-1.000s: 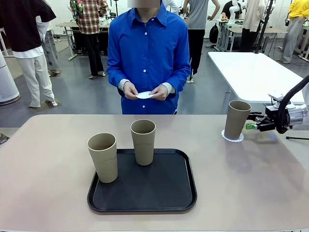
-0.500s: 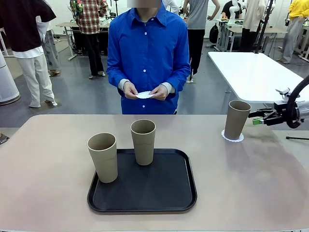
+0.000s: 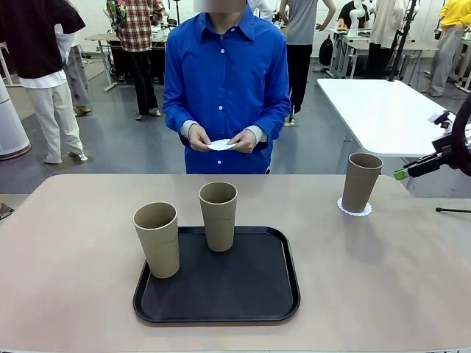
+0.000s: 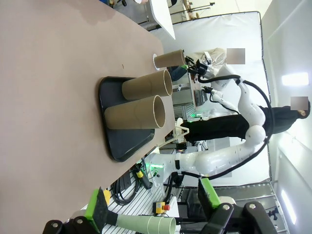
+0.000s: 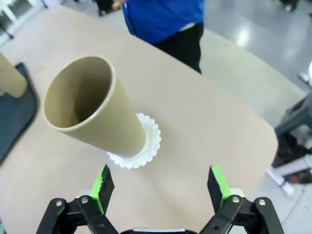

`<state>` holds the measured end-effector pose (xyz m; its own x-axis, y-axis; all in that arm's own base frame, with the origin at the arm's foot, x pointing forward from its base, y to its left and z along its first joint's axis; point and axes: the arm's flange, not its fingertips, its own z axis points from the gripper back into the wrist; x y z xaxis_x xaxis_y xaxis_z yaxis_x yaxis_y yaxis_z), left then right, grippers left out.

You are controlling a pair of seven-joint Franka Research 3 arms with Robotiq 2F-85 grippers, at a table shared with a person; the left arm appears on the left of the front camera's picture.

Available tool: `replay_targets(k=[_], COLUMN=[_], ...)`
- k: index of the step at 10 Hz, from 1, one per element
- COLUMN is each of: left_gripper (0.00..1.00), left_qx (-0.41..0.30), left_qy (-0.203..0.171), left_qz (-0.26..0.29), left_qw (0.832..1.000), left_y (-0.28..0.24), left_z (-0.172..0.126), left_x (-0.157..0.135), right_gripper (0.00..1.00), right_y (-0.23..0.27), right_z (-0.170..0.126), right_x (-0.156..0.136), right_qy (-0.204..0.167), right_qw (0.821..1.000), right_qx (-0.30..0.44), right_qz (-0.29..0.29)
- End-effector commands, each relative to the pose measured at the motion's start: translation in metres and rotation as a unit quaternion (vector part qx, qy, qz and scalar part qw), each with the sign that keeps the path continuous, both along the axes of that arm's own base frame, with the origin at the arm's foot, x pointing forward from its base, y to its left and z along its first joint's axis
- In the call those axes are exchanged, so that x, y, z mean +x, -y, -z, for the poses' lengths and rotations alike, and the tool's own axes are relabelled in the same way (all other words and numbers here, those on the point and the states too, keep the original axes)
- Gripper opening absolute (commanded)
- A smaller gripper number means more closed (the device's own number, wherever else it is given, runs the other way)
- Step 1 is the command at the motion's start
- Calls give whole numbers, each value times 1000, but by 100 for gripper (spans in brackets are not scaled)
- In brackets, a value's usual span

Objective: Place coasters on the table and set cups on them.
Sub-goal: Pick up one Reusable plastic cup and place it on a coaster set by the human.

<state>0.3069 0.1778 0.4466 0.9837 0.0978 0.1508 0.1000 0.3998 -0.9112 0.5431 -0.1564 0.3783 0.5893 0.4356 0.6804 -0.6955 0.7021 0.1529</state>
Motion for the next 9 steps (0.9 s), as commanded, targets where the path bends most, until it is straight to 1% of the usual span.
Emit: replay_targets(k=[1, 2, 5, 6, 7, 8, 9], left_gripper=[100, 100, 100, 100, 100, 100, 100], left_qx=[-2, -2, -2, -2, -2, -2, -2], left_qy=[2, 2, 2, 2, 2, 2, 2], left_qz=[0, 0, 0, 0, 0, 0, 0], left_qw=[1000, 1000, 1000, 1000, 1000, 1000, 1000], left_y=[-1, -1, -1, -1, -1, -1, -1], left_z=[-2, -2, -2, -2, -2, -2, -2], left_x=[-2, -2, -2, -2, -2, -2, -2], right_gripper=[100, 100, 100, 100, 100, 100, 100], right_y=[-27, -37, -70, -90, -109, -126, -142], right_z=[-25, -38, -70, -79, -81, -87, -92], right_x=[-24, -34, -54, -59, -67, -73, -78], right_qy=[-15, -16, -51, -61, -68, -67, -74], right_qw=[999, 997, 982, 974, 968, 965, 961], right_qx=[-49, -74, -174, -207, -227, -243, -260], right_qz=[18, 28, 53, 65, 75, 72, 66])
